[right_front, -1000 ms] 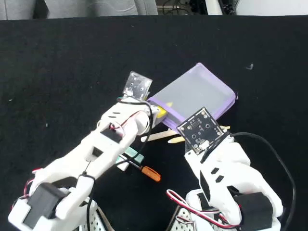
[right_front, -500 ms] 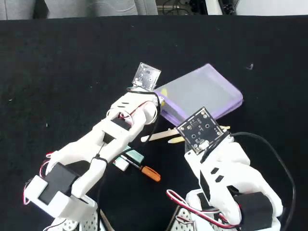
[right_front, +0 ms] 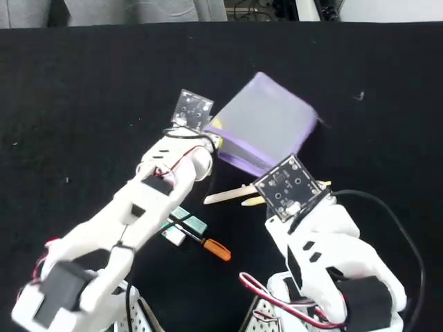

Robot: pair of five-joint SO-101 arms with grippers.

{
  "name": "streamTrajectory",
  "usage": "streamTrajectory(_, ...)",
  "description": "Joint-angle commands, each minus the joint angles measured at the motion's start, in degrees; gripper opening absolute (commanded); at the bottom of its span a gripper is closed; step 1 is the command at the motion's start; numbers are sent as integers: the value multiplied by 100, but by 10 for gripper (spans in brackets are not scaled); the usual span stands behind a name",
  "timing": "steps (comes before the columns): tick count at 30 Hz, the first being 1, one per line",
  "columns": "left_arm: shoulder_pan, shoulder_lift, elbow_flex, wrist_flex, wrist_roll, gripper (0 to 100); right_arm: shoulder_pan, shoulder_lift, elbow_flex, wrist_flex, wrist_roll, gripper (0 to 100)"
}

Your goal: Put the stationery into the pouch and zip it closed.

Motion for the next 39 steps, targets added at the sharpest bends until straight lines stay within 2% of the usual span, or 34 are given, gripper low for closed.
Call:
streamTrajectory(1,-154,-1231,66,571,-44,28,-44,-31,-259,-53,-18,201)
streamTrajectory(8,-646,-2382,-778,2936,0,27,-44,-40,-259,-167,-18,343)
streamTrajectory(14,-1305,-2435,-2018,4747,0,27,-44,-40,-259,-167,18,364)
streamTrajectory(18,-2009,-2426,-2800,5670,0,27,-44,-13,-259,-158,44,364)
streamTrajectory(22,-2862,-2242,-3495,6462,-35,27,-62,13,-66,-167,536,364)
streamTrajectory(25,-3591,-1908,-4092,7200,-35,27,-62,22,233,-484,642,364)
streamTrajectory(32,-4998,-1064,-4646,7376,-35,28,-105,778,593,-941,668,364)
streamTrajectory(39,-5604,-563,-4752,7385,-35,28,-1310,2369,593,-1187,624,364)
